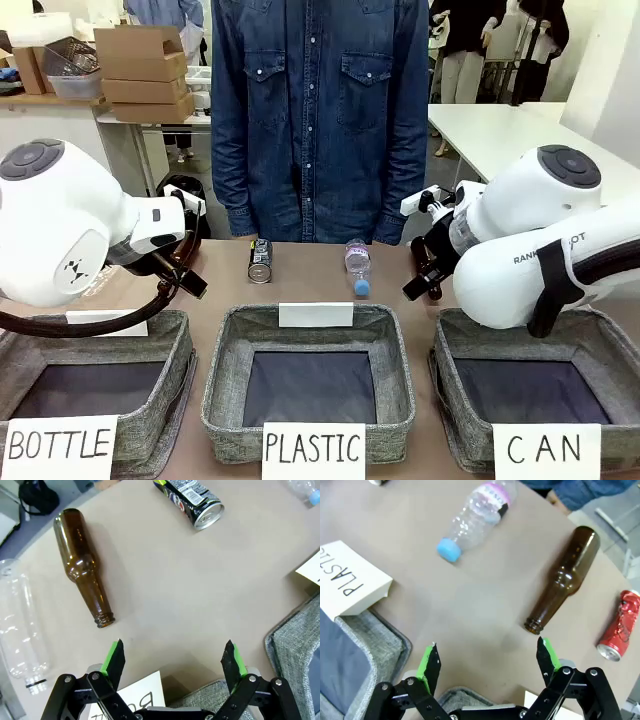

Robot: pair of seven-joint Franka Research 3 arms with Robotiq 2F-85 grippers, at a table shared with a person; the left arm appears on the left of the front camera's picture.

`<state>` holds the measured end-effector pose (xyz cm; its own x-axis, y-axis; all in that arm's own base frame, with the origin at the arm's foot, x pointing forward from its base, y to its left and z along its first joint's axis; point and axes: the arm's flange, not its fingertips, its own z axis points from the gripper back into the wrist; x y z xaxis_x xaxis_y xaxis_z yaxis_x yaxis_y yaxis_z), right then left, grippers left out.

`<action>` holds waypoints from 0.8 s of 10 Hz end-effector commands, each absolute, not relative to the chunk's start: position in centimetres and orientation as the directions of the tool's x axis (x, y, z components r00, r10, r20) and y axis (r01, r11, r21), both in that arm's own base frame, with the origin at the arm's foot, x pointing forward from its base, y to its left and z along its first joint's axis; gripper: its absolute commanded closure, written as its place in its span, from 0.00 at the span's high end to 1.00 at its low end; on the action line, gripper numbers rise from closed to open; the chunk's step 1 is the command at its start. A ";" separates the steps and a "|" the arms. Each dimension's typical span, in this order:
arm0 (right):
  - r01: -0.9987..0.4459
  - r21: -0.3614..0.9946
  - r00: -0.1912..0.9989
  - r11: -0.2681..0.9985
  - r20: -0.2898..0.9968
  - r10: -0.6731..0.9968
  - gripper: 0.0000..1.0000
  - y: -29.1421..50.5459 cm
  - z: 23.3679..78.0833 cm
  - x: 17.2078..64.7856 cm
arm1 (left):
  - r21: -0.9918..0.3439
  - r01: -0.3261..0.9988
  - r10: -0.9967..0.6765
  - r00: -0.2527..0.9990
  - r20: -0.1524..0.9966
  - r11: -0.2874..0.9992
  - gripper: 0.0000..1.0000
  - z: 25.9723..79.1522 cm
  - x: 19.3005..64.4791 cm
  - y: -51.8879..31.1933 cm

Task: Sort the can waste into the basket.
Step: Pick up the can waste from the table and place it in the right Fabric basket.

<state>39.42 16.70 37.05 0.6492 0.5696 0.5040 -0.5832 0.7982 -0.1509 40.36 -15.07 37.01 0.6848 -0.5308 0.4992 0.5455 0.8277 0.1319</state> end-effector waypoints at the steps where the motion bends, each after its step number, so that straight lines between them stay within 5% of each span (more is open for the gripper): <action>1: -0.583 -0.151 0.649 0.798 0.504 0.570 1.00 16.7 37.1 39.4 | 0.132 0.545 -0.531 0.685 0.499 0.828 1.00 37.0 40.4 -15.1; 8: -0.583 -0.151 0.649 0.798 0.504 0.570 1.00 16.7 37.1 39.4 | 0.132 0.545 -0.531 0.685 0.499 0.828 1.00 37.0 40.4 -15.1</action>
<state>39.42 16.69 37.05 0.6489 0.5702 0.5038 -0.5835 0.7979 -0.1516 40.37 -15.07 37.01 0.6849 -0.5308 0.4993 0.5454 0.8278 0.1319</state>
